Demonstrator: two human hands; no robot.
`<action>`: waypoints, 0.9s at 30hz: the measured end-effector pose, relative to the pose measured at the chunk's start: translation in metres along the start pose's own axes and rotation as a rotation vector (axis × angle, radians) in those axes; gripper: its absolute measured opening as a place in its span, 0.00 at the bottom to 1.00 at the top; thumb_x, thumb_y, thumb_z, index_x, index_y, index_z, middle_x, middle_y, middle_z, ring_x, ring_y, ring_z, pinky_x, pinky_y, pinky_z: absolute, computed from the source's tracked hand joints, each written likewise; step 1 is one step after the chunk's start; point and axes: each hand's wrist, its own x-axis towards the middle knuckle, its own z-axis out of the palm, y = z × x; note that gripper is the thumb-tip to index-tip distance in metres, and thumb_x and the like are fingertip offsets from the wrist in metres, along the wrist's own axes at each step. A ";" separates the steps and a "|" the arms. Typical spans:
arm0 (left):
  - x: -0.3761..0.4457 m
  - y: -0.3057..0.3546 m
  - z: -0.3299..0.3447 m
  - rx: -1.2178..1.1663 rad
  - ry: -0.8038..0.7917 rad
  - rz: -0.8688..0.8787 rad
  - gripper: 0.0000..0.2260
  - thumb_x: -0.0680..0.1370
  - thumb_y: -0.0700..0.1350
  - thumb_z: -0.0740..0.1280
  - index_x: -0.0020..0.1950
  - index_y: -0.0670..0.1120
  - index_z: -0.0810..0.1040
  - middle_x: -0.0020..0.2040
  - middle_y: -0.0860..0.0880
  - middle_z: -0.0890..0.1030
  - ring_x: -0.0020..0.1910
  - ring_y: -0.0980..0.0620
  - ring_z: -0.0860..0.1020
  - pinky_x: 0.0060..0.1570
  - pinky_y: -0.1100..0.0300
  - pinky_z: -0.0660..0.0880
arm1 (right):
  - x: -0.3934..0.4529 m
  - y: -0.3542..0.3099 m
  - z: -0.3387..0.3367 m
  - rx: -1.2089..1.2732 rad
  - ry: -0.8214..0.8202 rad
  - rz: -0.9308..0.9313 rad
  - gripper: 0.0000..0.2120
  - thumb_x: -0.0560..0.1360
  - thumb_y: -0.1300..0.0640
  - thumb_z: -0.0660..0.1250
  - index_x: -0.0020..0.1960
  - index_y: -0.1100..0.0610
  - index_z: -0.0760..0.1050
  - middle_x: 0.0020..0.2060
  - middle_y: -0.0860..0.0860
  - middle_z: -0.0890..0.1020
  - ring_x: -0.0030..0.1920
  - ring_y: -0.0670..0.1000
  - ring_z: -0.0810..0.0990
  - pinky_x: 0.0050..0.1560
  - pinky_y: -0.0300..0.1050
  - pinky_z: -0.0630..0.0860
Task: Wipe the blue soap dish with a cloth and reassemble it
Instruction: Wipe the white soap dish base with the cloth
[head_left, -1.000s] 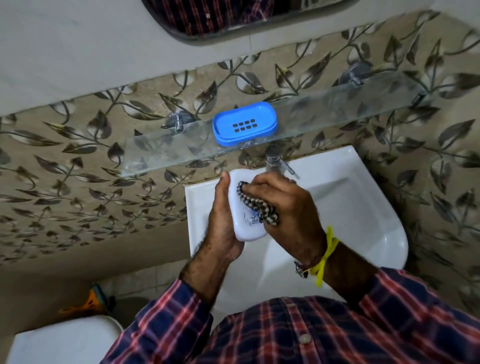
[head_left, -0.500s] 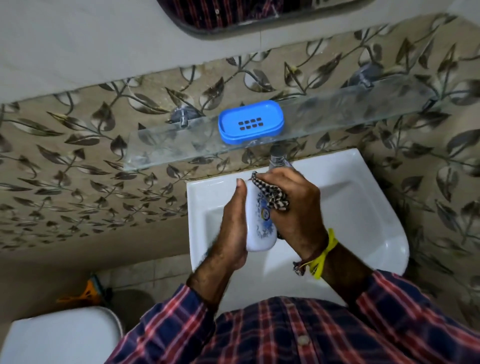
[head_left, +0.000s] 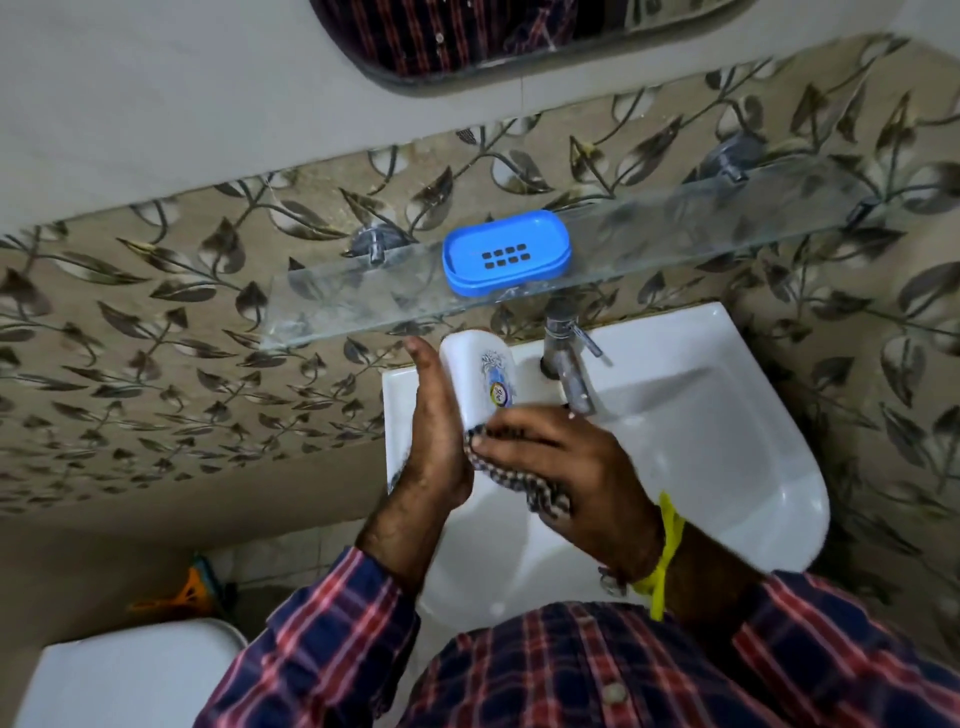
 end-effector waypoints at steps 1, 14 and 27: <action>0.002 0.003 -0.003 0.037 0.036 0.016 0.53 0.58 0.81 0.53 0.68 0.44 0.77 0.58 0.38 0.84 0.56 0.38 0.83 0.52 0.48 0.81 | -0.010 0.001 -0.001 -0.042 -0.011 -0.025 0.21 0.72 0.71 0.69 0.62 0.57 0.81 0.60 0.55 0.81 0.57 0.58 0.81 0.57 0.51 0.78; -0.009 -0.013 0.002 0.069 0.002 0.271 0.27 0.76 0.60 0.67 0.65 0.40 0.77 0.60 0.37 0.83 0.60 0.39 0.81 0.61 0.47 0.77 | 0.036 0.017 0.002 0.010 0.346 0.310 0.17 0.68 0.71 0.72 0.55 0.59 0.84 0.50 0.54 0.85 0.50 0.50 0.83 0.53 0.47 0.80; 0.003 -0.009 0.016 0.004 0.425 0.499 0.16 0.80 0.56 0.65 0.61 0.47 0.78 0.56 0.46 0.84 0.60 0.44 0.81 0.61 0.47 0.78 | -0.021 -0.001 0.014 0.007 -0.054 0.146 0.30 0.54 0.69 0.66 0.54 0.58 0.85 0.49 0.51 0.88 0.45 0.50 0.83 0.49 0.39 0.76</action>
